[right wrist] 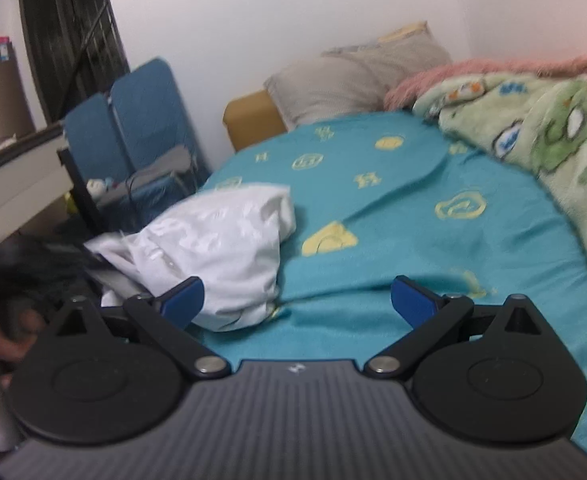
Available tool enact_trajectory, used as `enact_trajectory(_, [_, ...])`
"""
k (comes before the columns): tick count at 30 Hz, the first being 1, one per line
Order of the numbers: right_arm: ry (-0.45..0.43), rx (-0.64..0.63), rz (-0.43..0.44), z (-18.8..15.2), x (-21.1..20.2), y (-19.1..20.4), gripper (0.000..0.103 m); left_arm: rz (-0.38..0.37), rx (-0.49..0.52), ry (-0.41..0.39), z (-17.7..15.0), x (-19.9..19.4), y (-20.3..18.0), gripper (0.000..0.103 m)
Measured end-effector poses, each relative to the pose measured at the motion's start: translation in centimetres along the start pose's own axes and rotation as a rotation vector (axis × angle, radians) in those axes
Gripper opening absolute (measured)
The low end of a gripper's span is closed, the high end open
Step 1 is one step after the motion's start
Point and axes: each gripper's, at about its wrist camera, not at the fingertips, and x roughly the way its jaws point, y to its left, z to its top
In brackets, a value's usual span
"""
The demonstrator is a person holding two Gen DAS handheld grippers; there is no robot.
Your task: Fold clothes
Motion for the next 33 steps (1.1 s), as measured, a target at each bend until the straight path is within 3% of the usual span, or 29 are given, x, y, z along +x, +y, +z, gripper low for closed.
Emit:
enact_trajectory(5, [-0.063, 0.023, -0.005, 1.0, -2.5, 0.2, 0.102, -0.083, 0.080, -0.103, 2.0, -6.3, -2.6, 0.004])
enact_trajectory(8, [-0.076, -0.009, -0.002, 1.2, -4.1, 0.9, 0.101, -0.107, 0.106, -0.114, 2.5, -8.9, -3.5, 0.004])
enact_trajectory(13, [-0.019, -0.127, 0.062, -0.2, -5.3, 3.7, 0.101, -0.145, 0.077, -0.103, 1.9, -10.7, -2.8, 0.004])
enact_trajectory(20, [0.072, -0.329, 0.138, -2.2, -3.8, 10.6, 0.101, -0.216, -0.085, -0.089, 2.7, -10.2, 1.3, 0.004])
enact_trajectory(22, [0.092, -0.369, 0.117, -2.8, -1.9, 12.3, 0.094, -0.227, -0.128, -0.085, 2.9, -9.9, 2.4, 0.004])
enact_trajectory(24, [0.127, -0.377, 0.088, -3.3, 0.6, 13.6, 0.075, -0.231, -0.168, -0.086, 3.2, -9.7, 3.7, 0.004])
enact_trajectory(28, [0.166, -0.439, 0.042, -3.9, 5.3, 16.1, 0.065, -0.213, -0.246, -0.099, 3.5, -9.3, 6.7, 0.004])
enact_trajectory(29, [0.162, -0.463, 0.024, -3.7, 6.3, 16.5, 0.048, -0.207, -0.275, -0.097, 3.6, -9.2, 7.4, 0.004])
enact_trajectory(30, [0.154, -0.483, 0.001, -3.2, 6.9, 16.9, 0.025, -0.204, -0.302, -0.095, 3.7, -9.1, 8.2, 0.004])
enact_trajectory(32, [0.119, -0.488, -0.043, -1.3, 7.6, 17.4, 0.009, -0.199, -0.345, -0.103, 3.8, -8.9, 9.5, 0.004])
enact_trajectory(33, [0.094, -0.475, -0.060, -0.1, 7.6, 17.5, 0.008, -0.199, -0.362, -0.111, 3.9, -8.8, 10.0, 0.004])
